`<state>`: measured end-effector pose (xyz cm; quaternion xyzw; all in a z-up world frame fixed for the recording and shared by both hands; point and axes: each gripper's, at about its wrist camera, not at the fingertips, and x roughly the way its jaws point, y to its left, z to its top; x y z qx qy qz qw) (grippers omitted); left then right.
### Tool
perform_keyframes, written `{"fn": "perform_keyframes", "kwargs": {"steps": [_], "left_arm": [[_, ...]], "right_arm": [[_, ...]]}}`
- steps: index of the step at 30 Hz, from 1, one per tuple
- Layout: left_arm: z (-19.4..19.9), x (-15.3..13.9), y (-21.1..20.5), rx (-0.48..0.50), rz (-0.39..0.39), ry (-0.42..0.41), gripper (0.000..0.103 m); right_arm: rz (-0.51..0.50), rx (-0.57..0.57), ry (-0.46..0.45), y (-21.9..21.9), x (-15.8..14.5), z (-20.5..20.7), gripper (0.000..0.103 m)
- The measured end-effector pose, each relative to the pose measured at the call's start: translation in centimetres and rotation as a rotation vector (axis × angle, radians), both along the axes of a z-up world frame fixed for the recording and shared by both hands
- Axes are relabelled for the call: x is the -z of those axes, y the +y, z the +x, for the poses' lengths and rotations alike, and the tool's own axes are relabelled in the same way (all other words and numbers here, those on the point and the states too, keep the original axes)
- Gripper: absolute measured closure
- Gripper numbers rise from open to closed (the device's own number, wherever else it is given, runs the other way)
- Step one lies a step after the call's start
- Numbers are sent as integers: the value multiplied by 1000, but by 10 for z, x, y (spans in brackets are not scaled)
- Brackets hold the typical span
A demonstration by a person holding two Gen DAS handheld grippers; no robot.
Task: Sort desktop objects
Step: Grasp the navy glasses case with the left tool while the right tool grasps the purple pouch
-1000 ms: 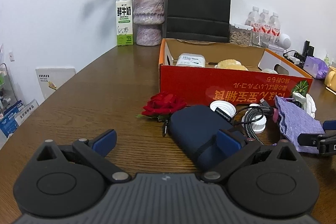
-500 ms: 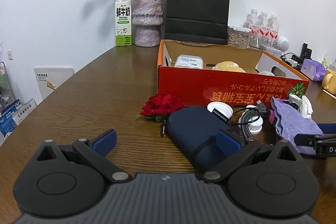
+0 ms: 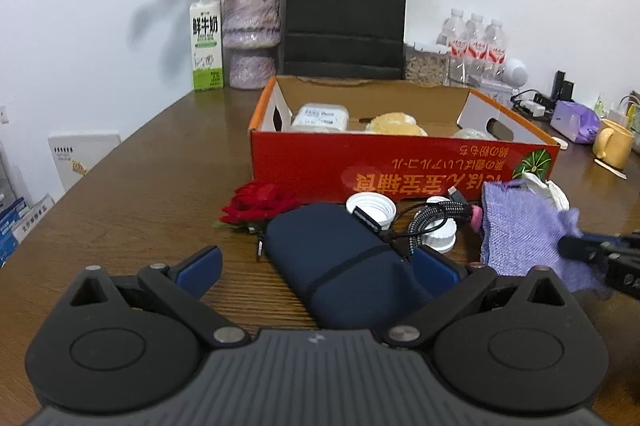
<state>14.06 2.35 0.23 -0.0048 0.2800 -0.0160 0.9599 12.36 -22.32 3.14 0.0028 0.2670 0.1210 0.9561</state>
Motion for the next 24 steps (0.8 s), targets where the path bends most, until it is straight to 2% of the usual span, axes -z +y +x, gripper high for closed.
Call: {"fn": "perform_keyframes", "kwargs": {"steps": [4,9,11,14,16,20,24], "left_arm": [[9,1,-10,-9,-18,26,0],[30,9,-20,-92,-4,61,0],[36,14,-20,-113,-6,95,9],[33,16,-13,-76,-36,109,19],[27,14,-9,-42,5,104,23],[15,10,3,34,80,109,27],[15,7,6,50,93,118,23]], "right_arm": [[16,20,-47,-7,-8,-4,96],[23,29,-55,-12,-10,-2,96],[23,28,-52,-11,-8,-1,96],[28,30,-49,-10,-7,-1,96],[30,34,-47,-11,-7,-2,96],[31,43,-37,-12,-6,-3,96],[41,47,-33,-12,-5,-4,96]]}}
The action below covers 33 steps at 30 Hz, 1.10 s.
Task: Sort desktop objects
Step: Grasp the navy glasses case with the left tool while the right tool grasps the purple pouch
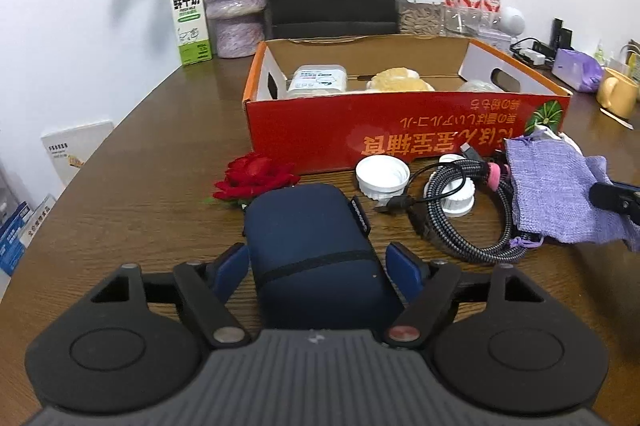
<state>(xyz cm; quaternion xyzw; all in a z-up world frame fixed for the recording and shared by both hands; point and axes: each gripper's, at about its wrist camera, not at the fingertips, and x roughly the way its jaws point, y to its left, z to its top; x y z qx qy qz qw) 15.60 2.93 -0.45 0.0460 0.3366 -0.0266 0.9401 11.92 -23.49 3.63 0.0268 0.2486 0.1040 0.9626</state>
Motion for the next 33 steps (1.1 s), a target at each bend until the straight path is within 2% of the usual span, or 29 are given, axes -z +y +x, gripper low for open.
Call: {"fn": "perform_keyframes", "kwargs": {"steps": [3,5,9,16,26,33], "left_arm": [[10,7,-4,-37,2,17,21],[16,15,-3,-66,-24,28,21],[14,13,2,-109,-79,13,33],[-5,4,9,-99,-115,-19,35],[-29,-38,3,-29,-132,-168,35],[-11,-75,-13,47,-144,-271,35]], "right_arm": [[0,1,2,3,0,1,96],[-4,1,7,5,0,1,96],[-10,9,18,6,1,-1,96],[6,4,-21,7,-8,-10,96],[4,-16,-124,10,-41,-25,96],[8,-44,-208,14,-82,-21,96]]}}
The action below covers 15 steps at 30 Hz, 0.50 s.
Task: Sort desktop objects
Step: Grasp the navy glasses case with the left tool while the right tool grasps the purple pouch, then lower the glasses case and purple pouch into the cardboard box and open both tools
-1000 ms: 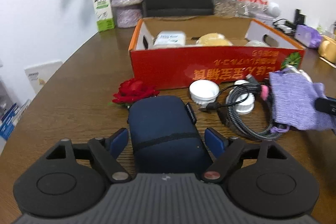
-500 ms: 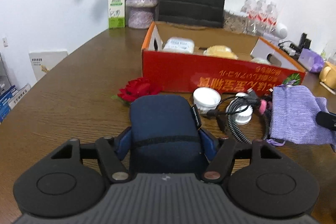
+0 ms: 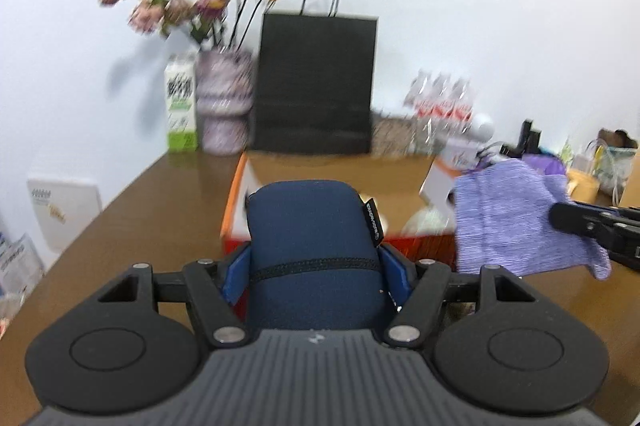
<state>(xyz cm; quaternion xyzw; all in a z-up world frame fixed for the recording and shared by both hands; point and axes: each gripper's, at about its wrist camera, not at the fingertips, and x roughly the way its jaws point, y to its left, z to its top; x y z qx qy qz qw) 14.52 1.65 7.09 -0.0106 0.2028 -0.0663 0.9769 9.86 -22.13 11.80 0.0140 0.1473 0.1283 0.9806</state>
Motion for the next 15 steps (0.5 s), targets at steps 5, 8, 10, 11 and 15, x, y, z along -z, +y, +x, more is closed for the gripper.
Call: {"fn": "perform_keyframes", "kwargs": {"steps": [5,8,10,11,15], "left_arm": [[37,-26,-12,37,-19,-66,35],[67,-33,-18,42,-26,-87,35],[92,-34,-22,44,-34,-75,35],[104,-33,-23,43,-38,-66,35],[155,-24,-27,28,-33,-25,35]], "right_arm": [[8,17,-48,4,-30,34,96],[25,23,-47,5,-41,64,96],[25,34,-42,7,-45,87,96],[24,39,-36,8,-45,100,96],[38,50,2,8,-40,152,96]]}}
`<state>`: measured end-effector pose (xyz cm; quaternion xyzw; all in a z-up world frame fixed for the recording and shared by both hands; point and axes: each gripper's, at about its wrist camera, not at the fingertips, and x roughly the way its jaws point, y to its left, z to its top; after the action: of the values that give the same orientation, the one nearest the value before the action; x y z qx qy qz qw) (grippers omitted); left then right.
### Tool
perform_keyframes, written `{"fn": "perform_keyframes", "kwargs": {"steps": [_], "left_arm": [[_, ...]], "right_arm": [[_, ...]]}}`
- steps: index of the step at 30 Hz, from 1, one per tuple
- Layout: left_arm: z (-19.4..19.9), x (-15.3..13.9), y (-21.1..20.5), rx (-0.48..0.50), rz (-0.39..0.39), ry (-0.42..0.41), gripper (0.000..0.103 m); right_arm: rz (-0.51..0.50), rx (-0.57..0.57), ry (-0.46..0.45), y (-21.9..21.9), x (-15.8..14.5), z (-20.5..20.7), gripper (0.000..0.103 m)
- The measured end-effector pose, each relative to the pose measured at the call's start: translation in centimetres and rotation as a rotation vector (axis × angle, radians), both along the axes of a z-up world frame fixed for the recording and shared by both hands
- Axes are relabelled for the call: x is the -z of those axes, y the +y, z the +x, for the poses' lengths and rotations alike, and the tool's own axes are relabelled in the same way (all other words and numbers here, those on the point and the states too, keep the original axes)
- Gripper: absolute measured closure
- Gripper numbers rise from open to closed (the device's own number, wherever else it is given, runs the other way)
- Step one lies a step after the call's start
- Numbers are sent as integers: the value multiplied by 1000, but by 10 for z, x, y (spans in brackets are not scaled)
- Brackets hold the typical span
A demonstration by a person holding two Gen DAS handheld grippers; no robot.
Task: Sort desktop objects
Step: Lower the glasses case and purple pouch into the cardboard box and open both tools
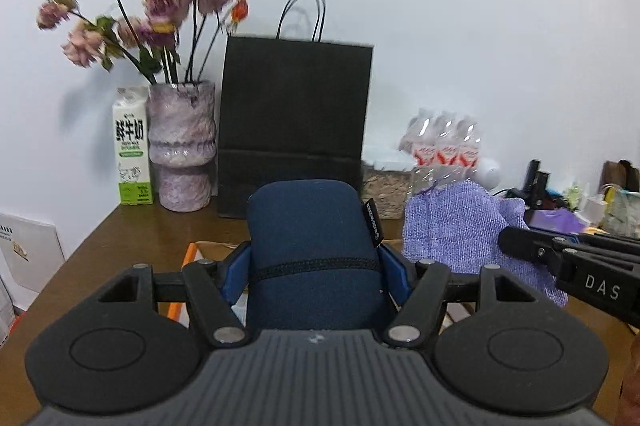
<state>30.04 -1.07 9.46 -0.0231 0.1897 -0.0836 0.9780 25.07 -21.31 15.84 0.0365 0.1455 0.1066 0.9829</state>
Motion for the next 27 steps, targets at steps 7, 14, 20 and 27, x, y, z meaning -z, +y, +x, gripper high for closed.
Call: {"fn": "perform_keyframes", "kwargs": {"steps": [7,14,20,27], "left_arm": [[64,29,-10,-32,39,77,35],[91,46,-19,-38,64,146,35],[100,53,-22,-44,85,198,24],[84,45,-26,-125,186,102,0]], "right_arm": [[18,-10,106,0,27,82,96],[43,-30,225,-10,59,113,96],[-2,-15,296,-7,74,121,80],[-85,45,257,-1,66,113,7]]}}
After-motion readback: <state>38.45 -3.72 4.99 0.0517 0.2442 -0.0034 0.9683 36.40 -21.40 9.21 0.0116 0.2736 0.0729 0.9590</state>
